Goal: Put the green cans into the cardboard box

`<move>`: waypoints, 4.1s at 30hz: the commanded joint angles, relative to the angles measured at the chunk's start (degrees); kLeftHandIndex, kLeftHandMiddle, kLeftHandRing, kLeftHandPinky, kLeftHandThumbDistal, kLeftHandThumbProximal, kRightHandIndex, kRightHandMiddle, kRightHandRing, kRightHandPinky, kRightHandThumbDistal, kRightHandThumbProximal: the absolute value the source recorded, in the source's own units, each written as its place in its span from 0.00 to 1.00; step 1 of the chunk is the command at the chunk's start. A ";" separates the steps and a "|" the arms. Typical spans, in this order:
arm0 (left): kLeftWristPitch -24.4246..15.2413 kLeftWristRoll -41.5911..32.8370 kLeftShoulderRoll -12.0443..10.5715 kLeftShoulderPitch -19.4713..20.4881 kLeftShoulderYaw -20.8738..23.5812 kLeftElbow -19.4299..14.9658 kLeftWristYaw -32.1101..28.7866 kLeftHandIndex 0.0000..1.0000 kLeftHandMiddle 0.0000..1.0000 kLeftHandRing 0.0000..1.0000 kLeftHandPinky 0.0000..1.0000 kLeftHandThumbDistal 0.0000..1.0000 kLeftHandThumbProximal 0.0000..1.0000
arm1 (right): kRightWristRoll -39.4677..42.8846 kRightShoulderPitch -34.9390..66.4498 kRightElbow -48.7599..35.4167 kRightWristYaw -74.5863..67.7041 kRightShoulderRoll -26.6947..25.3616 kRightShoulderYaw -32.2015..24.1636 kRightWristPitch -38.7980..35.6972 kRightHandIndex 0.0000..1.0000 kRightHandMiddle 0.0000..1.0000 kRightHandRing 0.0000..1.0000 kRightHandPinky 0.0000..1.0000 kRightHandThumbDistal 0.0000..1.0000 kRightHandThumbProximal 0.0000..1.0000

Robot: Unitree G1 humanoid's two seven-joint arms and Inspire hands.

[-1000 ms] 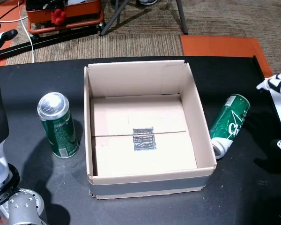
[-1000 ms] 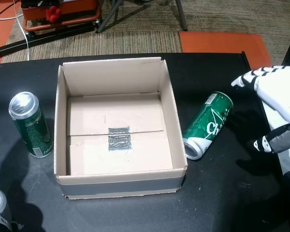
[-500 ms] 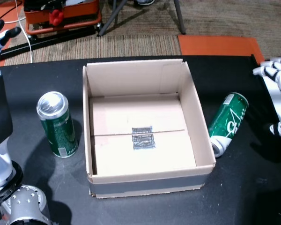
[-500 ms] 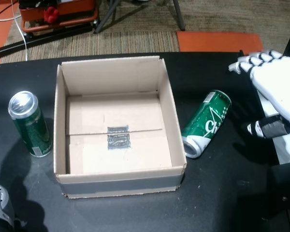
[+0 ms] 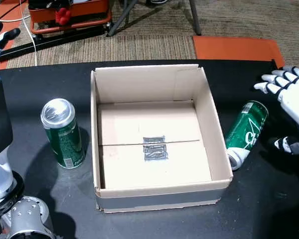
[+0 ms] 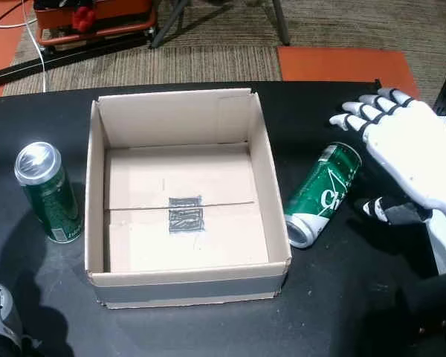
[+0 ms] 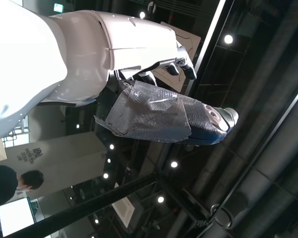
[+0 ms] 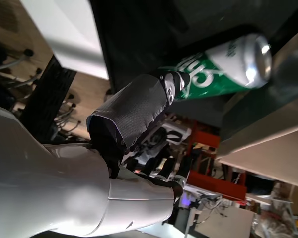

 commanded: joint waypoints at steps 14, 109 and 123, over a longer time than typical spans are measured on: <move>-0.35 0.20 -0.52 0.04 0.02 -0.22 -0.62 0.72 0.80 0.96 0.92 0.63 0.75 | -7.74 -5.47 10.54 -12.45 -0.22 10.94 -4.59 0.83 0.83 0.85 0.82 1.00 0.21; -4.29 0.82 -4.32 2.71 -4.57 -5.02 2.94 0.69 0.78 0.97 0.93 0.61 0.77 | -14.15 -20.71 28.11 -17.41 10.18 32.12 7.50 0.89 0.89 0.91 0.89 1.00 0.45; -4.13 0.22 -5.28 4.52 -5.63 -7.81 2.77 0.71 0.80 0.98 0.92 0.61 0.78 | -13.04 -18.66 29.93 -14.25 11.95 31.75 7.63 0.87 0.87 0.89 0.88 1.00 0.41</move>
